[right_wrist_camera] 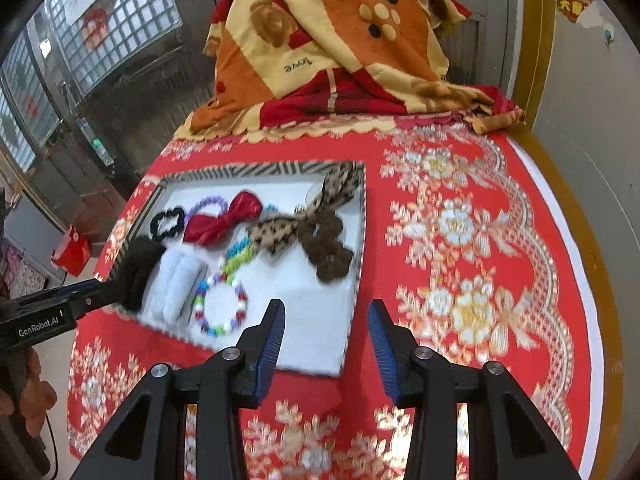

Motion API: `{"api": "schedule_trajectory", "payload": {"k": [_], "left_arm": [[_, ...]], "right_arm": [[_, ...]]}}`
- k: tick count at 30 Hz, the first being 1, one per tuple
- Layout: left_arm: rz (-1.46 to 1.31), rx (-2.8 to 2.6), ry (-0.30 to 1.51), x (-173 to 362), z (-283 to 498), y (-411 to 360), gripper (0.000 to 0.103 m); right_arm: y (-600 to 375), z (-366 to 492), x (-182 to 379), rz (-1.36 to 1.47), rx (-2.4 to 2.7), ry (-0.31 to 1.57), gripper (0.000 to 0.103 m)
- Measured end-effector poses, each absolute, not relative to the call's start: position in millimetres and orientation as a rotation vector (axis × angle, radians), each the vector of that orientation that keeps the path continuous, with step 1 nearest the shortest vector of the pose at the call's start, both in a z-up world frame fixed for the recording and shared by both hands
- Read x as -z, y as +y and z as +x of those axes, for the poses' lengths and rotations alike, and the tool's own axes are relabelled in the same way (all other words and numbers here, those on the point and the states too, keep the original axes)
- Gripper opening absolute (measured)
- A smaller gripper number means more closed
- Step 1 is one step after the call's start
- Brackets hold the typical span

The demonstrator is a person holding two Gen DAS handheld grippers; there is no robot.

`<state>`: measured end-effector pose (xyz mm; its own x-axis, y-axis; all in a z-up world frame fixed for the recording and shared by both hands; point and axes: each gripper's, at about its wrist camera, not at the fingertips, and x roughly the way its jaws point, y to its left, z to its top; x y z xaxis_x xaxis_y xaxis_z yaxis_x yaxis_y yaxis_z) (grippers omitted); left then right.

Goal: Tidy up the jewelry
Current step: 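Withdraw both tools from the tray back over the last bracelets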

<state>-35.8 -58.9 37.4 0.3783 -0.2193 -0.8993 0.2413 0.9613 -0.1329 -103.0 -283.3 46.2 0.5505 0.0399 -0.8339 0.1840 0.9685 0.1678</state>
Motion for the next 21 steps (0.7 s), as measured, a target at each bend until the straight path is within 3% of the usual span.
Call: {"api": "schedule_trajectory", "payload": {"k": [21], "left_arm": [[-0.009, 0.253, 1.232, -8.3, -110.8, -23.9, 0.044]], "right_arm": [[-237.7, -161.3, -23.5, 0.185, -0.054, 1.068, 0.041]]}}
